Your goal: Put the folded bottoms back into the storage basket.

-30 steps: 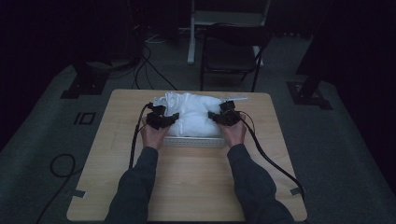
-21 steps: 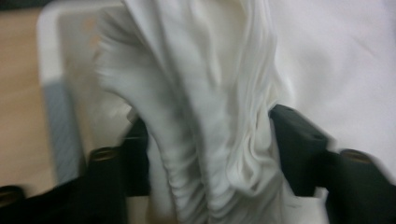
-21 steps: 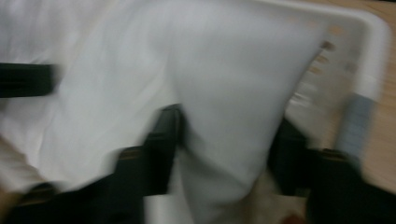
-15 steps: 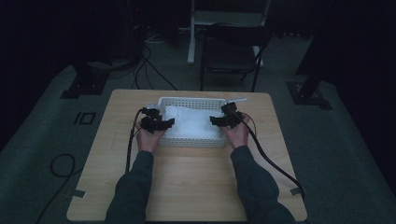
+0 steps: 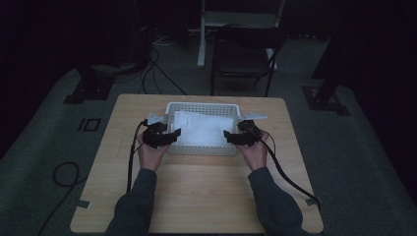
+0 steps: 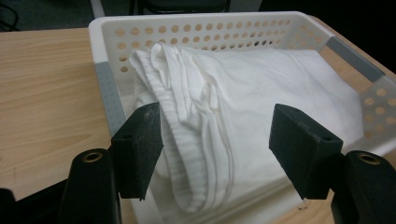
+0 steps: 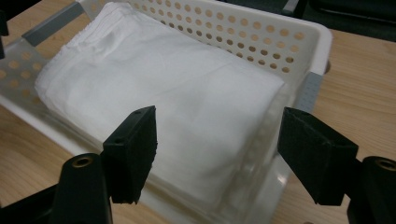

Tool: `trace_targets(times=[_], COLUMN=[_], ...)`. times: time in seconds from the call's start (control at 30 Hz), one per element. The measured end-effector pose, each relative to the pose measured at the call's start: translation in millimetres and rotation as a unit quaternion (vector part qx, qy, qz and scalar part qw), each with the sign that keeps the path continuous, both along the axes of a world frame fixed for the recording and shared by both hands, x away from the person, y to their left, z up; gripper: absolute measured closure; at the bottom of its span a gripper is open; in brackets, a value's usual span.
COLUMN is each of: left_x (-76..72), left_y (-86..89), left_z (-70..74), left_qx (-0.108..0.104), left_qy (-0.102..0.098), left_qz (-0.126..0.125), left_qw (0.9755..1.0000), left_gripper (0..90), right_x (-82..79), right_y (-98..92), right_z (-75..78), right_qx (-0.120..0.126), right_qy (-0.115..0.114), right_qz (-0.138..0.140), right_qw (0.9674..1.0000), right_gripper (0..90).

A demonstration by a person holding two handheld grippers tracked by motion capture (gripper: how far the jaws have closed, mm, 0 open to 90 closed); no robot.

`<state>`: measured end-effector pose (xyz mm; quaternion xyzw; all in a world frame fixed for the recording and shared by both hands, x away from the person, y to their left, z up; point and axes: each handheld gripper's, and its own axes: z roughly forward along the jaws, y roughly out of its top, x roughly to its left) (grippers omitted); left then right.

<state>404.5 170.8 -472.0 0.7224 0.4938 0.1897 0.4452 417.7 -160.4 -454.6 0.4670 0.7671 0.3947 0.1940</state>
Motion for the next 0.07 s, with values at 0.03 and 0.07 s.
trace_targets(times=[0.03,0.07], left_x=[-3.1,-3.1], left_y=[1.4,1.4], left_z=[-0.1,-0.1], left_qx=[0.004,0.004], left_qy=[-0.004,-0.004], left_qz=[0.003,0.003], left_qw=[1.0000,1.0000], left_gripper=[34.1,34.2], right_x=[-2.4,-4.8], right_y=[-2.3,-4.9], right_z=[0.2,0.5], right_qx=[0.001,0.000], right_qy=[-0.001,-0.004], right_qz=[0.001,-0.001], right_qw=[1.0000,1.0000], right_gripper=[28.4,28.3])
